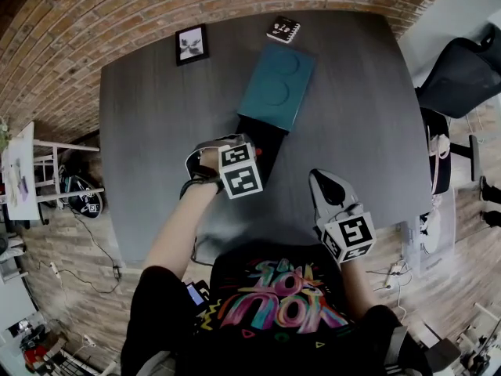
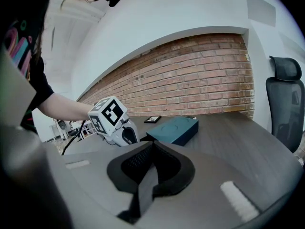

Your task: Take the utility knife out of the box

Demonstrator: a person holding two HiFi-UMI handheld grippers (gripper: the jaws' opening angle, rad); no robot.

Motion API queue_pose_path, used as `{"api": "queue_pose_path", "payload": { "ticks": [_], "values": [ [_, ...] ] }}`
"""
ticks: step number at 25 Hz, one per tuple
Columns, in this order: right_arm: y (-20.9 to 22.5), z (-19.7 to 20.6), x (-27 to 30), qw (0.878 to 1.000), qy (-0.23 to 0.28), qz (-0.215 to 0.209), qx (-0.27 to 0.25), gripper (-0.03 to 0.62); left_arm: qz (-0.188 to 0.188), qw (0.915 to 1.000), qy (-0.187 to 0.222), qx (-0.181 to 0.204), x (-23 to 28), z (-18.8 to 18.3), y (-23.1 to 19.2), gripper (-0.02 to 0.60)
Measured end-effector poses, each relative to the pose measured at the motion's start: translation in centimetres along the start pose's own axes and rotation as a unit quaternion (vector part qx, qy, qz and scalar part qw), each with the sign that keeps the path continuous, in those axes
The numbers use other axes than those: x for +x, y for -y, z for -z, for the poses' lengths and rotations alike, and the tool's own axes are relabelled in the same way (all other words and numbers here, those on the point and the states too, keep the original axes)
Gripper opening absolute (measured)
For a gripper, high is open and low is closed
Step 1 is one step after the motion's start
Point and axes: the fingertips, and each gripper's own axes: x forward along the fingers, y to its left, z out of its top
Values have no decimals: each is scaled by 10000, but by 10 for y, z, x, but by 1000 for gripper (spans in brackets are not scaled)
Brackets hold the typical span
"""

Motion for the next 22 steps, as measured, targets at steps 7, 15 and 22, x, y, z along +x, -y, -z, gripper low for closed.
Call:
{"api": "queue_pose_path", "payload": {
  "ticks": [7,15,22],
  "values": [
    [3,-15,-1,9997,97,-72,-190,-2,-603,9980,82,141,-30,-11,-2,54],
    [5,-39,3,9984,312,-136,-445,-2,-1534,9878,227,-138,-79,-3,-14,54],
    [-3,-64,12,9961,454,-280,-704,-2,-2374,9664,774,-603,-138,4,-17,54]
  ]
}}
